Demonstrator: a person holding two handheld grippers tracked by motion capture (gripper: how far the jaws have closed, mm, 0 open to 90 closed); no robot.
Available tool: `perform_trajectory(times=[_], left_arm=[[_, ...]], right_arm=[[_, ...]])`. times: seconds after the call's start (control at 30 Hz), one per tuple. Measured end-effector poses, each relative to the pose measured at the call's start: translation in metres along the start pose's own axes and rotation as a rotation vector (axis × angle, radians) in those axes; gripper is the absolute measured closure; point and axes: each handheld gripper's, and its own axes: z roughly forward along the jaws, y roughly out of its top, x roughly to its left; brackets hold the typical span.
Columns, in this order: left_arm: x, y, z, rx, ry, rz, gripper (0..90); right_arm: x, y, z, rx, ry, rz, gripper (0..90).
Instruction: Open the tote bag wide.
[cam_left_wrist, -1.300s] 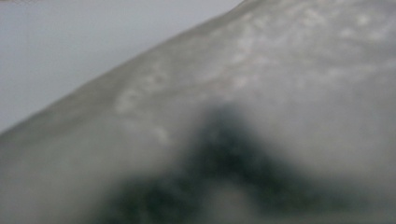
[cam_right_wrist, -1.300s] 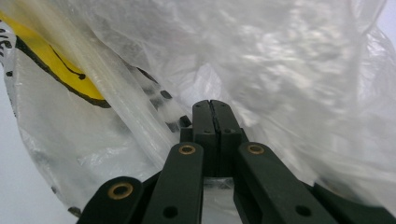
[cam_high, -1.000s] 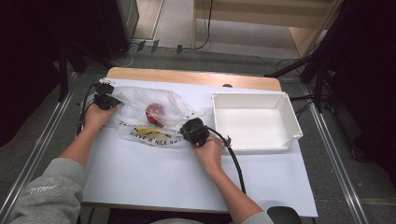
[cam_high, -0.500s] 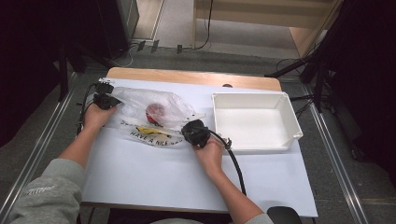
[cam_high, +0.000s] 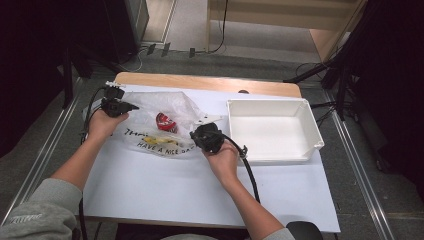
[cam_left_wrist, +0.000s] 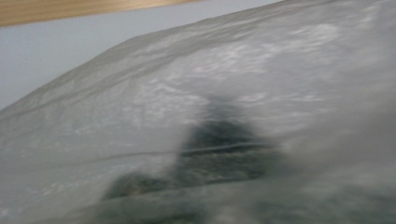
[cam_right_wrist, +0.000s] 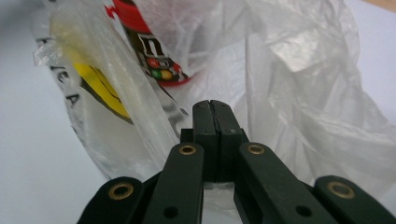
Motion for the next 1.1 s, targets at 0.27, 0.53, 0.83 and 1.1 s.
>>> perform_trajectory(times=[0.27,0.53,0.83,1.1], left_arm=[[-0.011,0.002,-0.021,0.018,-0.029,0.002,90.0],[-0.029,-0.005,-0.045,-0.01,-0.069,0.031,90.0],[-0.041,-0.021,-0.058,-0.02,-0.07,0.05,90.0],[-0.052,-0.03,-0.053,-0.037,-0.068,0.045,90.0]], right_arm=[[0.01,0.023,-0.013,-0.002,0.076,-0.052,90.0],[0.029,0.043,-0.025,0.006,0.171,-0.116,90.0],[0.042,0.071,-0.022,-0.007,0.223,-0.168,90.0],[0.025,0.107,-0.004,-0.021,0.25,-0.153,90.0]])
